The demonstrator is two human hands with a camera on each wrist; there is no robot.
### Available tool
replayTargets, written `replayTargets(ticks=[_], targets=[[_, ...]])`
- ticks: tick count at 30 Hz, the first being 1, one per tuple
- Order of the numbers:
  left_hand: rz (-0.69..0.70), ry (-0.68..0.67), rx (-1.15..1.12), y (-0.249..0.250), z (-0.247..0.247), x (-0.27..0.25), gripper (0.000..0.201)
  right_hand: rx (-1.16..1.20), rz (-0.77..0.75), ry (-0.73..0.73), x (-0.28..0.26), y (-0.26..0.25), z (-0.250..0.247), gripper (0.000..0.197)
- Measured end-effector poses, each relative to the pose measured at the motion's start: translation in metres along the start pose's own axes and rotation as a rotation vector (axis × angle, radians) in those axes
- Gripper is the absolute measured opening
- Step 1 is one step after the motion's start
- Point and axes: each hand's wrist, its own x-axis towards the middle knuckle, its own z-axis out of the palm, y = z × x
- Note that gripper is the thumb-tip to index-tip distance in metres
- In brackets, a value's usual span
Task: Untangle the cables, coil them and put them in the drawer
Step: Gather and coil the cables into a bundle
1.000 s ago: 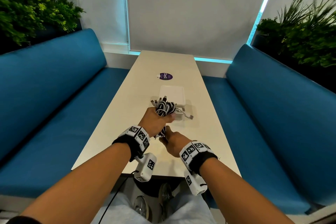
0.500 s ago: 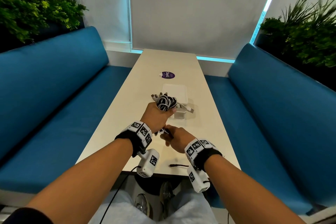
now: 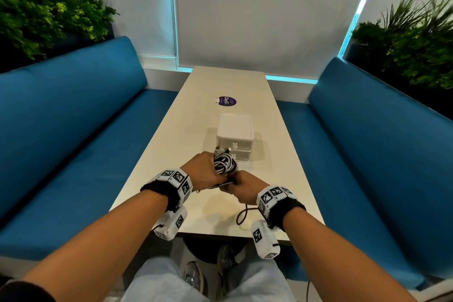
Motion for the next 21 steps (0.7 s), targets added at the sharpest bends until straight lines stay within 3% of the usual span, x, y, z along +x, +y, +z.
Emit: replayTargets(ticks=[5,9,11,13,15,21], targets=[[-0.004,-0.103,-0.030,0.000,0.006,-0.002,0.022,-0.064,0.013,0.010,0.001,0.012,0.002,0.008],[-0.008,-0.155,-0.088,0.004,0.012,-0.003,0.028,-0.133,0.024,-0.016,-0.001,0.016,-0.001,0.020],[0.007,-0.165,-0.072,0.007,0.016,-0.003,0.032,-0.160,0.050,-0.025,-0.003,0.016,-0.003,0.013],[0.001,-0.159,0.045,0.007,0.020,0.000,0.035,-0.163,0.066,-0.023,-0.004,0.018,-0.003,0.007],[-0.024,-0.143,0.163,0.003,0.023,0.005,0.041,-0.146,0.073,-0.017,-0.004,0.019,-0.001,0.012],[-0.087,-0.039,0.294,0.000,0.027,0.013,0.029,-0.053,0.022,0.047,0.001,0.012,0.004,0.019]])
